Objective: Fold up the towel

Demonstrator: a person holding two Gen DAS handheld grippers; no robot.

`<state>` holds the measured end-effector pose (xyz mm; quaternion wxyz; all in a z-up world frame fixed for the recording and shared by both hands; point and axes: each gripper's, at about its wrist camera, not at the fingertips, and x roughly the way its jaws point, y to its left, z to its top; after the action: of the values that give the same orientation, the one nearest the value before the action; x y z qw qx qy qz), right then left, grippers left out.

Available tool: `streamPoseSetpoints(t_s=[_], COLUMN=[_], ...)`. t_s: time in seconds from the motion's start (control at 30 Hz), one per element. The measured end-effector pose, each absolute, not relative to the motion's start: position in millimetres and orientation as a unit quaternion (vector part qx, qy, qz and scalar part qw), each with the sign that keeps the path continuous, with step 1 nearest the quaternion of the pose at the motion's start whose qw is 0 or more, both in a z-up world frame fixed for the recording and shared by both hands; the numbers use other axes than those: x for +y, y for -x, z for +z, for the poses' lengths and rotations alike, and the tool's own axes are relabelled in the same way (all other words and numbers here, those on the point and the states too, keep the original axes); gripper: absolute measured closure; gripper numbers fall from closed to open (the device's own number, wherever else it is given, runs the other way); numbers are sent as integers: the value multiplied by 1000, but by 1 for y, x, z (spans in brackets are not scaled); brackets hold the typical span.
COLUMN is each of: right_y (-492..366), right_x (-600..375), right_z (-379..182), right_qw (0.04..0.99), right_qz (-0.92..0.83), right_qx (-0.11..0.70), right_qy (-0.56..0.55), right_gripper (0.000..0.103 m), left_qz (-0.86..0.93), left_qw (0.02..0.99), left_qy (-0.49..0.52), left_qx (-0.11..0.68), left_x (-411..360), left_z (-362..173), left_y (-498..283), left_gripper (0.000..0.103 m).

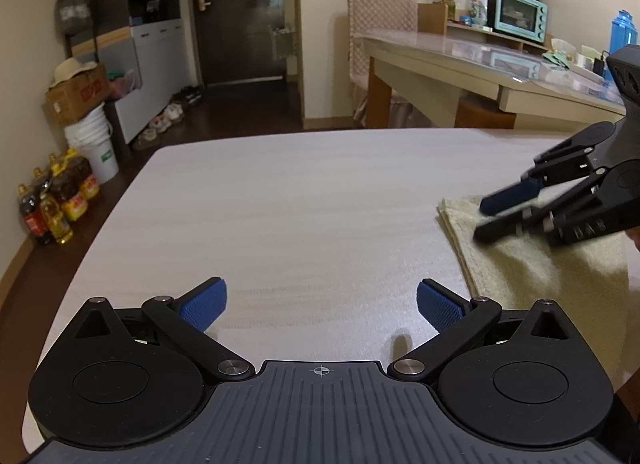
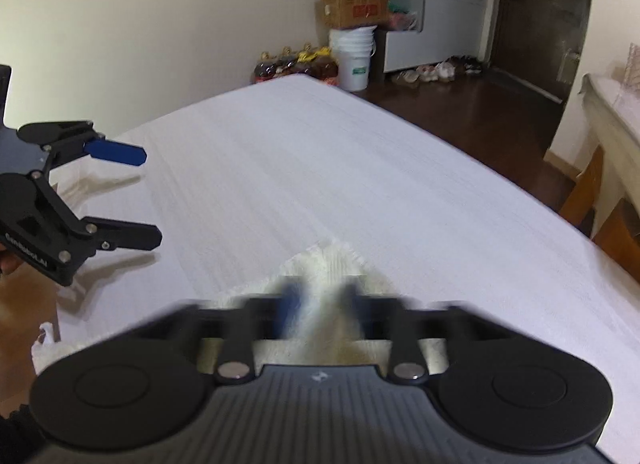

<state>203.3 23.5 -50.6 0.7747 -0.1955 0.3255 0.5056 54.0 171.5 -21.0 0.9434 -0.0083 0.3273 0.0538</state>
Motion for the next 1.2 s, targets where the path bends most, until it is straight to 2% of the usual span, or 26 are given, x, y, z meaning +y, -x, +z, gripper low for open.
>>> streamPoseSetpoints(t_s=[0.3,0.5,0.77,0.87,0.9,0.93,0.97,1.07,1.13,1.17,1.2], right_y=[-149,-123,-138,-151,-153,-154,-155,-158,-159,-159,-160], right_x=[-64,-113,-116,-106,-105,-106,-106,-107,-110,-112,-114], right_z=[-15,-20,-22,-25,-27,-28,-30,-34,-36,-36,-37], right_qw=[810,826,834,834,834,834,834,835,837,838,839], right_qz=[497,463,455,455,454,454,453,450,446,444,443], right_qx=[268,290,286,286,287,287,289,293,295,297,299], right_qy=[159,137,128,125,127,126,125,118,111,106,101], right_gripper=[103,102,88,77,73,70,68,63,56,56,55], left_qz=[3,-60,-141,-172,-185,-194,-199,-208,-213,-216,-220], left_qw=[949,948,938,933,929,924,920,911,906,904,903], left_qy=[-5,-17,-23,-27,-35,-44,-54,-84,-95,-101,-104], left_qx=[314,313,315,316,319,325,334,345,353,356,353], left_x=[162,146,132,126,121,116,111,100,94,91,89], left_z=[-20,-19,-17,-17,-19,-21,-23,-30,-34,-35,-34], left_y=[-69,-92,-113,-121,-122,-124,-128,-136,-141,-142,-140], left_gripper=[0,0,0,5,17,37,42,43,60,64,90])
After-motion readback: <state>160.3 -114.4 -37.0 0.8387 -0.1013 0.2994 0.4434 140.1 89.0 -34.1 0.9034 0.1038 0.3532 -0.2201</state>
